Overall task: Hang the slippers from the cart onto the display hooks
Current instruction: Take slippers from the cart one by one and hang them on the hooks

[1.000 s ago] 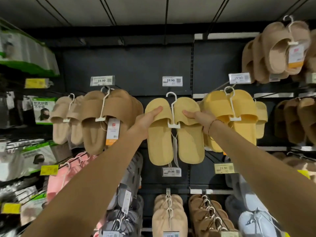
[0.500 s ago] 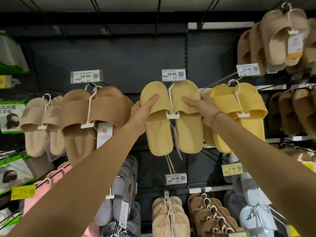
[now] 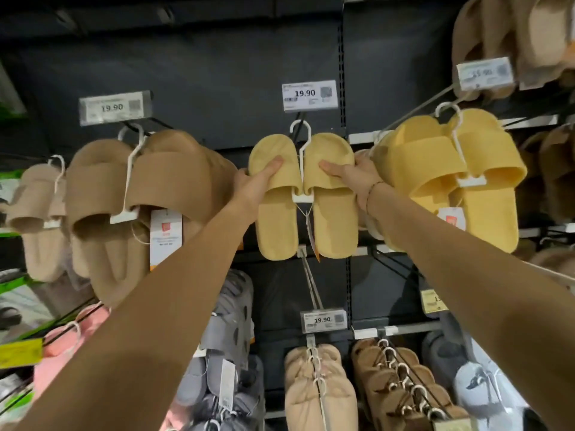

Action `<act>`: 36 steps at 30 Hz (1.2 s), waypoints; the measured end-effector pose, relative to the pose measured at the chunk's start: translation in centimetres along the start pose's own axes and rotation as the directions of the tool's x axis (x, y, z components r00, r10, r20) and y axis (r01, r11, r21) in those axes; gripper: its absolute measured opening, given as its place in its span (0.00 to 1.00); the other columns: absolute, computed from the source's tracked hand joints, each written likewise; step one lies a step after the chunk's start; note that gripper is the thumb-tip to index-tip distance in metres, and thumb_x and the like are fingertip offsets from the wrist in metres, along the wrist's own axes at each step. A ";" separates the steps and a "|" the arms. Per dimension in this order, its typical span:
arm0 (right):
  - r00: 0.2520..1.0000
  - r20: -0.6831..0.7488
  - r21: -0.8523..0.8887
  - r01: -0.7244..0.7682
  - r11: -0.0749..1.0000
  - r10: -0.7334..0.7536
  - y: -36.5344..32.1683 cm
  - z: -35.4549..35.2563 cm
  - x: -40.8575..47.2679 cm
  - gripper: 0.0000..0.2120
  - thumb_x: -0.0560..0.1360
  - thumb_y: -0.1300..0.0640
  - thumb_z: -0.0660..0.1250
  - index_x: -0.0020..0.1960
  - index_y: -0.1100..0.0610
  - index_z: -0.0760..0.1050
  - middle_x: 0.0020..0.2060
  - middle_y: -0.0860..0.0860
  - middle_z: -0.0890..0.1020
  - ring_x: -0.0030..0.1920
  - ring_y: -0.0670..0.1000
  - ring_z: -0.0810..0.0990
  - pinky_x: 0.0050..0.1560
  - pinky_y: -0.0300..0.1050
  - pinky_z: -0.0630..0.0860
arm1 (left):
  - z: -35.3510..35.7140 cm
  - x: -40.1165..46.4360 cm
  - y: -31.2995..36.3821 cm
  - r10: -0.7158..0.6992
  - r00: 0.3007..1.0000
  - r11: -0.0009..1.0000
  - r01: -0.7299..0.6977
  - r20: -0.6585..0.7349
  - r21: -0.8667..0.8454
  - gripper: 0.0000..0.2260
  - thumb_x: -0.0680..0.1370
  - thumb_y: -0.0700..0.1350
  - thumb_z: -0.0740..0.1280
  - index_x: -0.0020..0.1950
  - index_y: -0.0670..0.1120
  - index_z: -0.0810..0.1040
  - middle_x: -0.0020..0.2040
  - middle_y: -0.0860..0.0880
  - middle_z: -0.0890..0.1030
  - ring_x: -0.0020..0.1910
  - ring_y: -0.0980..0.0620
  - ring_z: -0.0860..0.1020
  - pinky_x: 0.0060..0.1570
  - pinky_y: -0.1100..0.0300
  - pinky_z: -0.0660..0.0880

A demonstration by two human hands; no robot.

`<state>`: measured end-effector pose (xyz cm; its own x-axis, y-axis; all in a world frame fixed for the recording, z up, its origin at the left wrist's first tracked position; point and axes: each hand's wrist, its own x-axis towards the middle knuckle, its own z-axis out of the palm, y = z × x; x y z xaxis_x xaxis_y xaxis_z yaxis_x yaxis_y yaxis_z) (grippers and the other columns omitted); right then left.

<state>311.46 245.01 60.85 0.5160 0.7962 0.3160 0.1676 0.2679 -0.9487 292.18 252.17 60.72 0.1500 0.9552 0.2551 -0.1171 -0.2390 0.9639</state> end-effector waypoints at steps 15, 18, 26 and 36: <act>0.981 -0.195 -0.098 0.000 0.995 -0.020 8.1 7.3 12.3 0.46 0.72 0.33 0.67 0.80 0.51 0.49 0.73 0.56 0.65 0.70 0.60 0.68 0.68 0.59 0.69 | 4.0 13.4 -6.8 0.083 0.970 0.941 -0.001 -0.228 0.338 0.37 0.73 0.72 0.64 0.71 0.46 0.69 0.61 0.50 0.76 0.55 0.48 0.76 0.55 0.53 0.73; 0.979 -0.193 -0.262 0.009 0.965 -0.062 9.1 8.2 13.5 0.44 0.78 0.37 0.62 0.81 0.52 0.40 0.77 0.57 0.55 0.73 0.61 0.63 0.70 0.58 0.65 | 4.4 15.3 -8.1 0.062 0.965 0.924 0.041 -0.255 0.380 0.39 0.70 0.76 0.61 0.68 0.48 0.72 0.61 0.47 0.78 0.57 0.43 0.78 0.61 0.44 0.75; 0.981 0.050 -0.512 0.188 0.838 -0.189 11.0 8.4 12.6 0.21 0.83 0.59 0.55 0.75 0.58 0.65 0.72 0.58 0.66 0.69 0.62 0.69 0.65 0.51 0.69 | 4.9 15.9 -10.7 0.007 0.954 0.799 0.175 -0.300 0.575 0.37 0.76 0.68 0.61 0.75 0.43 0.65 0.73 0.39 0.68 0.69 0.36 0.71 0.68 0.37 0.68; 0.988 0.152 -0.564 0.076 0.822 0.012 7.9 6.2 -0.3 0.13 0.80 0.59 0.58 0.62 0.62 0.74 0.57 0.59 0.77 0.58 0.59 0.76 0.53 0.44 0.73 | 2.5 2.0 -9.8 -0.042 0.974 0.301 -0.200 0.222 0.933 0.17 0.80 0.56 0.61 0.62 0.47 0.74 0.60 0.43 0.74 0.60 0.38 0.75 0.65 0.40 0.70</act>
<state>307.45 250.21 53.30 0.3846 0.8726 0.3012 0.6511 -0.0251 -0.7586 296.03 255.96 51.98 0.3693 0.9018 0.2245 0.8504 -0.4253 0.3097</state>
